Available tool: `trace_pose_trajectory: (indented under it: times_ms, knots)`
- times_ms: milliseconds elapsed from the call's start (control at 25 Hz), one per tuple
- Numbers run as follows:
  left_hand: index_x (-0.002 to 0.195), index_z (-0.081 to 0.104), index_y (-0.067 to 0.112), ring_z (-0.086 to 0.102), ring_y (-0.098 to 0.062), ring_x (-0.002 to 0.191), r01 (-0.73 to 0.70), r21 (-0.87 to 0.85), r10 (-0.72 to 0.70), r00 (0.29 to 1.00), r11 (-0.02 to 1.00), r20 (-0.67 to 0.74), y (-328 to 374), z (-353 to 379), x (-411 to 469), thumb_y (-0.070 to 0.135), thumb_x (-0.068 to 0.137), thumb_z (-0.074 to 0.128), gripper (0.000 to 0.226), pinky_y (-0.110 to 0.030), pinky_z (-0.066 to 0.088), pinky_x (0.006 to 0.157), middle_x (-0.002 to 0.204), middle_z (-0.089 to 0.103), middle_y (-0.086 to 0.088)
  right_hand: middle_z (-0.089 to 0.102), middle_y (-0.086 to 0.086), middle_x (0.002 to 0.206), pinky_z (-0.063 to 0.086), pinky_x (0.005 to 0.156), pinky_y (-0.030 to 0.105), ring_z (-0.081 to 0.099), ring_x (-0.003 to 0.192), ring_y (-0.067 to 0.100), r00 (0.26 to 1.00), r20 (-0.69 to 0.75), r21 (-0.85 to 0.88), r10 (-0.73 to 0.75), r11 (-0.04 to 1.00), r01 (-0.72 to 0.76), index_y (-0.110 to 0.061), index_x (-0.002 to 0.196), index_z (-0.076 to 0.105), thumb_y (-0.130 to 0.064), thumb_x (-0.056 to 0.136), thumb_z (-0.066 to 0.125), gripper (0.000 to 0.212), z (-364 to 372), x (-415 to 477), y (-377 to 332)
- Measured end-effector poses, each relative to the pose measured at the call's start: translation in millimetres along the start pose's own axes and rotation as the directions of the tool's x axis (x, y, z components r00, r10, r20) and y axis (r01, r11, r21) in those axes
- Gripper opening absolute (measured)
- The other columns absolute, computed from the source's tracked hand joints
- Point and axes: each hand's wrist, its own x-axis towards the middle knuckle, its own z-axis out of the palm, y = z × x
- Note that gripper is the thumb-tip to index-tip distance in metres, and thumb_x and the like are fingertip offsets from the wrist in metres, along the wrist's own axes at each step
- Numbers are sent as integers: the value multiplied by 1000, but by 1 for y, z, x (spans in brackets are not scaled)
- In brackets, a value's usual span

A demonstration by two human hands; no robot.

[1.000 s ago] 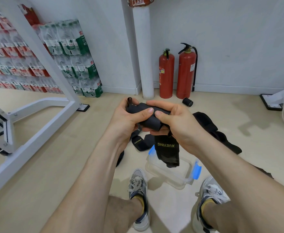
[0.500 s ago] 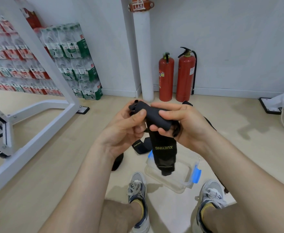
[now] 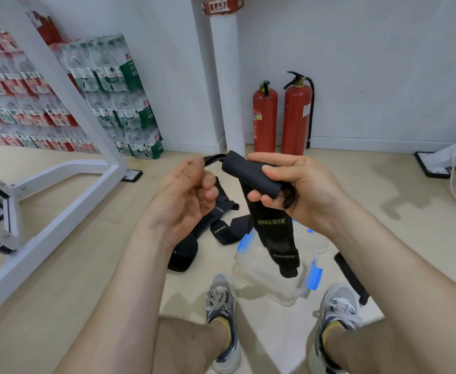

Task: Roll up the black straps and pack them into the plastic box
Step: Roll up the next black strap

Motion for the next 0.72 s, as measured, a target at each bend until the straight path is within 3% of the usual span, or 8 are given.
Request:
trace_pose_trajectory:
  times_ms: [80,120,240,320,440,560,720]
  knots:
    - [118,59,29,55,-12,57,7,92,-26,979,996,204,1,-4,-4,26,64,88,62,-20,49,59,78,61,-4,73,15,85,50,43,20,68,56,26,1000,10,44,15,999,-15,-5,114,67,3,95,47,28,-2,0,-4]
    - [124,59,33,57,-13,58,-5,125,-24,973,992,228,-1,-2,-5,19,66,84,65,-21,51,60,80,64,-6,73,15,85,49,42,19,67,55,25,999,26,53,32,998,-33,-4,116,66,2,95,46,29,-3,-1,-4]
    - [109,71,24,62,-11,61,-44,199,18,991,979,132,-7,14,-5,5,65,85,51,-21,54,62,74,67,-3,72,16,87,50,44,18,67,58,23,990,118,37,79,996,-84,-5,118,67,0,95,44,33,0,-2,0]
    - [104,65,15,67,-9,66,-54,199,33,994,979,105,-10,19,-3,-2,65,84,47,-20,54,63,74,69,1,72,16,89,51,45,18,68,60,23,986,139,38,95,994,-101,-5,118,68,0,95,45,33,2,-2,3]
    - [97,67,18,69,-11,80,-80,189,45,982,979,182,-13,13,0,28,61,88,42,-20,53,68,85,71,1,72,18,91,53,47,20,69,60,24,988,101,52,120,991,-126,-3,124,64,-3,95,48,33,5,-2,6]
    - [88,74,29,67,-13,82,-132,324,102,989,937,109,-16,13,4,54,60,87,40,-24,52,71,88,71,1,74,18,92,54,46,20,71,58,22,990,74,43,118,992,-122,-3,118,66,-12,99,49,27,10,-3,9]
    - [107,59,-1,71,-29,90,-143,266,175,979,953,-101,-26,29,7,38,83,73,48,-39,55,80,95,72,-15,76,19,88,54,48,22,70,56,21,1000,-1,-180,-12,984,12,-5,103,67,-32,105,42,37,15,-2,11]
